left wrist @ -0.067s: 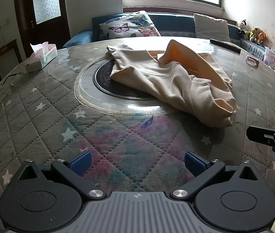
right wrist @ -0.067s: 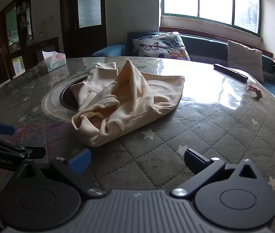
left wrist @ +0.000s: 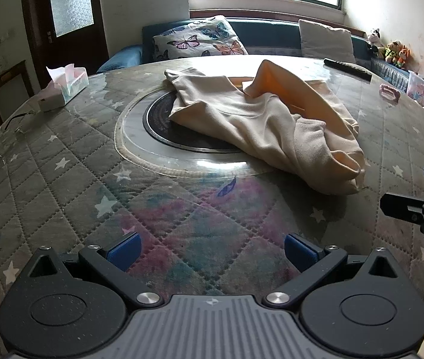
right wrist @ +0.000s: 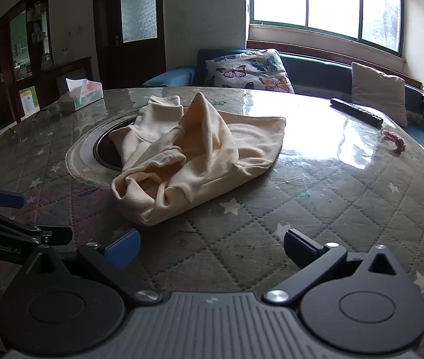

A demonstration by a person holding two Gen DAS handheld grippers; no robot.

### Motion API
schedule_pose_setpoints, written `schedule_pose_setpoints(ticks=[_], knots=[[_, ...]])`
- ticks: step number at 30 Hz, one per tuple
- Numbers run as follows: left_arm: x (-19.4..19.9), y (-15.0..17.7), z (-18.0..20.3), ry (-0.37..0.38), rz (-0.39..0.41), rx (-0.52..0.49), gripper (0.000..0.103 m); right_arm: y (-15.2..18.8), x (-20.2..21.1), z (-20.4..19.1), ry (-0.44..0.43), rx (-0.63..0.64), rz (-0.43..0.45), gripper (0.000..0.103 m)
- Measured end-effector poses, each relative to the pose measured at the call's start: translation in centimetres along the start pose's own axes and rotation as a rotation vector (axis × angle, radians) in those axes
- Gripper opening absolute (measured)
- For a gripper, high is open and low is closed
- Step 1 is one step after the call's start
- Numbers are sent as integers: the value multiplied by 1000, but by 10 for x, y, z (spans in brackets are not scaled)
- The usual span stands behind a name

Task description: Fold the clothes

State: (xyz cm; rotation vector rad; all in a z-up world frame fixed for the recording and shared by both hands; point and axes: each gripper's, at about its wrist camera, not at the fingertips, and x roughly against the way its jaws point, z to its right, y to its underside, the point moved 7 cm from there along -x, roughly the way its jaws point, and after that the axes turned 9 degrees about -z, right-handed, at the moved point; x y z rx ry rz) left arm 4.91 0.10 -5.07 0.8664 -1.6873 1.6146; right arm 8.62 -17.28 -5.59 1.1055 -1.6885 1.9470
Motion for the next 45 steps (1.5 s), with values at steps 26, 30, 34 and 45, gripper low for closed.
schedule_pose_setpoints(ticks=[26,30,34,45], knots=[[-5,-2,9,-1,-41,-35,103,3,-8,3,-16,-15,-20,103],[-5,-3,10,-2,-45,-38,103,5,-7,5,-20,-14,-22,103],[-6,-3,10,-1,-47,-40,103,5,-7,5,-23,-11,-28,103],[-8,-6,13,12,-54,-49,103,2,-11,3,-20,-5,-41,103]])
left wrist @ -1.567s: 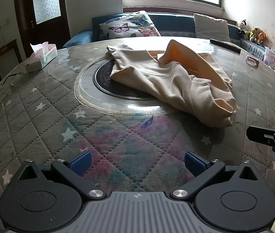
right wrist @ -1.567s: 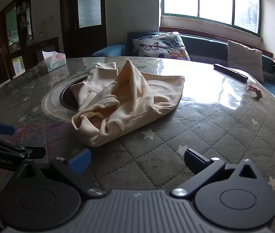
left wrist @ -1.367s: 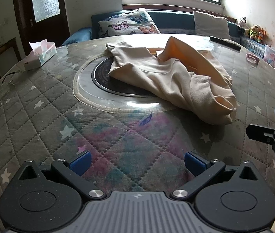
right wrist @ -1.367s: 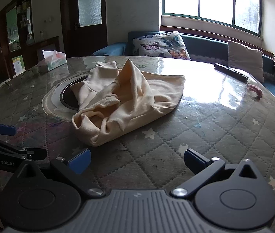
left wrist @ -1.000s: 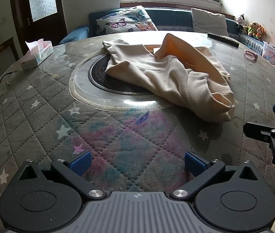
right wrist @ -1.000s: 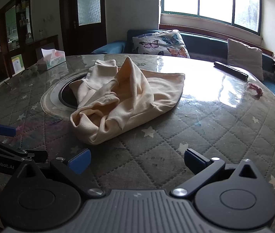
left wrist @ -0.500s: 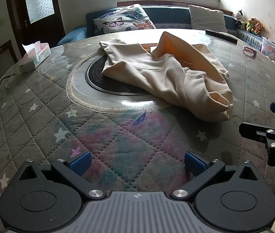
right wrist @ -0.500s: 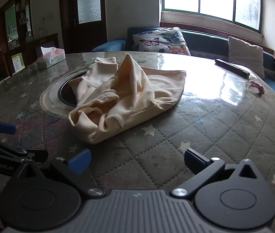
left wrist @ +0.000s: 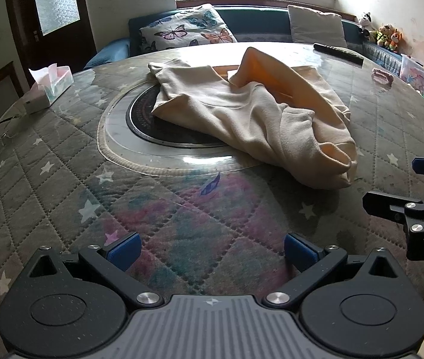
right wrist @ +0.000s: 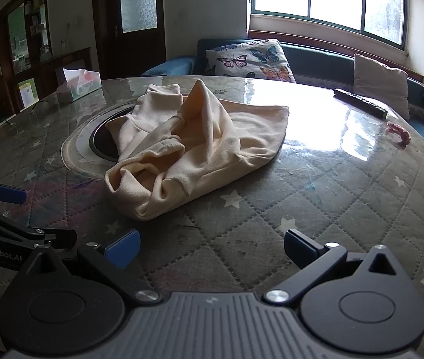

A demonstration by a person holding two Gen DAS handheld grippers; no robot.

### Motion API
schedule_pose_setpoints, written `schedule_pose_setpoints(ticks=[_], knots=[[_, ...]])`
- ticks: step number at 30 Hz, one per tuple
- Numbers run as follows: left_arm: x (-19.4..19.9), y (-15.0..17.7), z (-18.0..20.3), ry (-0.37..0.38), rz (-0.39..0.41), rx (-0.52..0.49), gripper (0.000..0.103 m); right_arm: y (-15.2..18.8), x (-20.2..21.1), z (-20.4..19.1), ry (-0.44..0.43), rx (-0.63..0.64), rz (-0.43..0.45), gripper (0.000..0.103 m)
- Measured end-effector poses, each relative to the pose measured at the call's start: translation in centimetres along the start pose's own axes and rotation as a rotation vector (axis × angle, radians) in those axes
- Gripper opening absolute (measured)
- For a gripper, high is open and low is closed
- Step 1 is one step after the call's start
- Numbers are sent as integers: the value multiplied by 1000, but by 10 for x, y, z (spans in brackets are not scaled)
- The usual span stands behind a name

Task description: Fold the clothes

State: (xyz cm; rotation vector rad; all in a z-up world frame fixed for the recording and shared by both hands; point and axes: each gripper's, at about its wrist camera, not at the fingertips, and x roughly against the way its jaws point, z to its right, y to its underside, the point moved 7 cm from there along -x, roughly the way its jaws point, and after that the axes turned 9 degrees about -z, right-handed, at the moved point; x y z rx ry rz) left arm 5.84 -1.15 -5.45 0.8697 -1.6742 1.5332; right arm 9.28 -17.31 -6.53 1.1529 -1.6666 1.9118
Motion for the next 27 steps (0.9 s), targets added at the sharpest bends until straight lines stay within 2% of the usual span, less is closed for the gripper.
schedule_pose_setpoints(ticks=[20,27], knots=[[-5,-12,3,21,-3,-18,103,-13,-8,-3,-3,11,-8,103],[-1,-28,-3,33,16,-8,103,-24,-6,-2,-19,16,5,103]])
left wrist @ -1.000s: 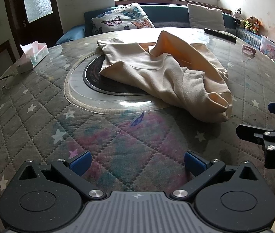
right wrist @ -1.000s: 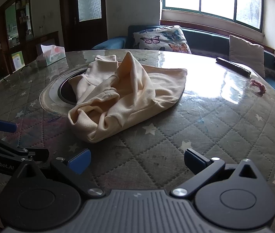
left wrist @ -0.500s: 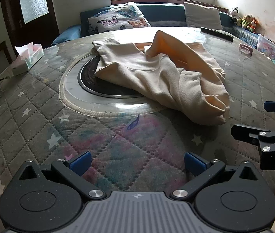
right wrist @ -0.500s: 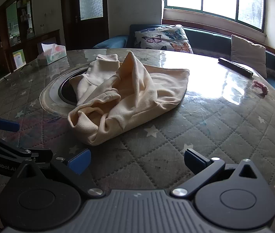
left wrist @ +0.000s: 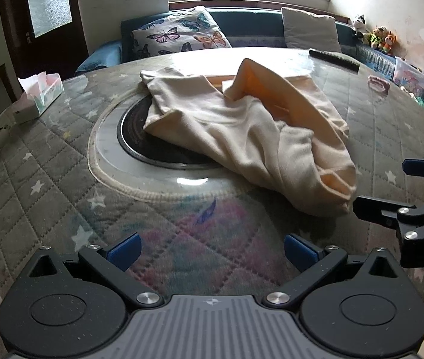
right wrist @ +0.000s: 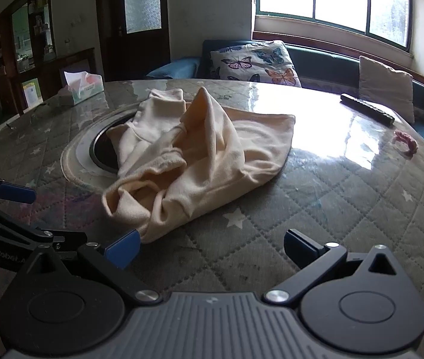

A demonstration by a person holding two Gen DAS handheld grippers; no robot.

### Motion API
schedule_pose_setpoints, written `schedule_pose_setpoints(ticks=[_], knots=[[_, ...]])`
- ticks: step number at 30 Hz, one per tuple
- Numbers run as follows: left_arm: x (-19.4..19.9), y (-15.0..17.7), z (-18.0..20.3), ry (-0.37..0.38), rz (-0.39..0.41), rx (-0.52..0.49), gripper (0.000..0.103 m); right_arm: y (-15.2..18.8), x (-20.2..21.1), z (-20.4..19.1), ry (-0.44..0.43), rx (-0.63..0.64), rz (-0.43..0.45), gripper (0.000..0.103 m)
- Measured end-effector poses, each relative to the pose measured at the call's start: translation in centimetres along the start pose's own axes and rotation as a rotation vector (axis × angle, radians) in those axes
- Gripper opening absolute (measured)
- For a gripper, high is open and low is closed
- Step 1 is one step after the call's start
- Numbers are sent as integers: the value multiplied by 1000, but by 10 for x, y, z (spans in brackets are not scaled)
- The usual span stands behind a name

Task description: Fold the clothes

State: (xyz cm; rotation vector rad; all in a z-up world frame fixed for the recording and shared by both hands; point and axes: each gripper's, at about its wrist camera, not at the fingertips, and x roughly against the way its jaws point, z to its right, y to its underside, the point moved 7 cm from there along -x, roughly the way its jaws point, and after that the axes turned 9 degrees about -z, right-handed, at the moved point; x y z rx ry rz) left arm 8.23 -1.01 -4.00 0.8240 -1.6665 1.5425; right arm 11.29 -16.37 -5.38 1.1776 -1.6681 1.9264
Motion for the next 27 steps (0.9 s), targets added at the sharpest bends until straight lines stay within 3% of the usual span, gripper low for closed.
schedule_pose_setpoints(ticks=[10,24,27], knots=[[2,-29,-17,-18,43,18,103,-45,-3,6,-12,39,51,103],[-25,-38,-35,-14,-5,47,103,-136,-88,8,61,103,19,79],[-30,-41,-38,-11,-12,50,103,-147,-108,9,62,122,6,67]])
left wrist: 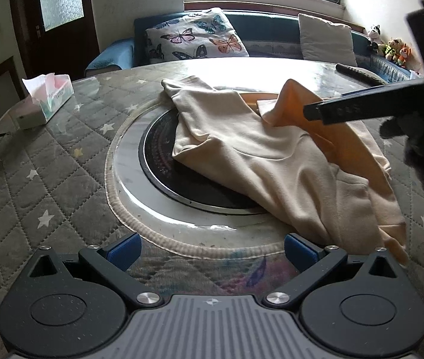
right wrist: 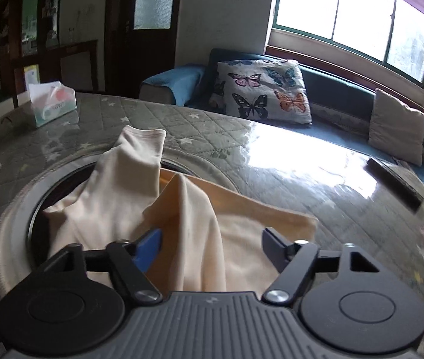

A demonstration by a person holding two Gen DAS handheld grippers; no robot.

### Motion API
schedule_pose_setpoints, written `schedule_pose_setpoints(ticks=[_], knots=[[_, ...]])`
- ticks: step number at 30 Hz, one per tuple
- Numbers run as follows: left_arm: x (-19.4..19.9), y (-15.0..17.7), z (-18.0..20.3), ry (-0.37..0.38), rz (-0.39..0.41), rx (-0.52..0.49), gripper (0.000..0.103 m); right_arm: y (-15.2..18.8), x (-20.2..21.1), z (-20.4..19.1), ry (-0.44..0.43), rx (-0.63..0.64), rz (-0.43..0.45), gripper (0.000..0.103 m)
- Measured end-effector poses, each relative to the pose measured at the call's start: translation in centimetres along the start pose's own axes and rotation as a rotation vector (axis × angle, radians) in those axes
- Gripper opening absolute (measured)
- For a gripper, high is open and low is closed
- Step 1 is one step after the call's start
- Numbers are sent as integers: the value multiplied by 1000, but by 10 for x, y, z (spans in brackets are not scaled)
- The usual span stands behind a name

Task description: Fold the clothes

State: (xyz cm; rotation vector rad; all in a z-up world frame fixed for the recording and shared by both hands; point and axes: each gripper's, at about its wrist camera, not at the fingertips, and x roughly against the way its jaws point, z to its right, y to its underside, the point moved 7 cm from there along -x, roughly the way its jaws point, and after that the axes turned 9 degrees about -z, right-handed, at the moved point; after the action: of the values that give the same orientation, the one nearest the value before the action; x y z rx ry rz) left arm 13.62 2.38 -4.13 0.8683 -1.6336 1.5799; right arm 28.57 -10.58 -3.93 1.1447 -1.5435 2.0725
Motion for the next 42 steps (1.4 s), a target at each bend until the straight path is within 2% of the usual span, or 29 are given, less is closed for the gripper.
schedule_pose_setpoints(ticks=[2,3,5,8,10,17,22,24,25,27,28,30,32,37,42], knots=[[-2,-4,-1,5,0,3,103,-3,-12,3,-11,-12,-19,48],[-3,-7,-1,9,0,5,103,-4,-17,5,-18,-19,-29,43],[-3,-14,0,17,8,7,103,-5,-22,9,-25,-34,-39,24],[-2,-28,5,31,33,4,103,-6,-22,17,-23,-53,-41,9],[0,-39,11,52,51,0,103,-4,-17,24,-26,-64,-37,4],[-10,-80,51,116,95,-69,102,6,9,51,8,-112,1,3],[-41,-96,72,139,29,-102,95,19,33,74,44,-162,19,3],[-53,-96,74,124,-2,-102,79,27,43,83,55,-188,27,3],[-57,-96,74,125,-16,-100,74,31,48,88,59,-200,32,3],[-64,-93,71,136,-40,-87,53,40,59,96,69,-225,41,3],[-64,-92,69,140,-41,-81,47,45,65,100,74,-237,44,3],[-62,-88,62,152,-34,-68,23,56,74,108,86,-263,50,3],[-54,-85,54,185,-25,-36,12,67,82,114,98,-288,51,3],[-18,-71,25,164,54,18,7,102,99,133,122,-393,41,3],[24,-37,-8,136,113,69,7,135,116,143,117,-492,42,6]])
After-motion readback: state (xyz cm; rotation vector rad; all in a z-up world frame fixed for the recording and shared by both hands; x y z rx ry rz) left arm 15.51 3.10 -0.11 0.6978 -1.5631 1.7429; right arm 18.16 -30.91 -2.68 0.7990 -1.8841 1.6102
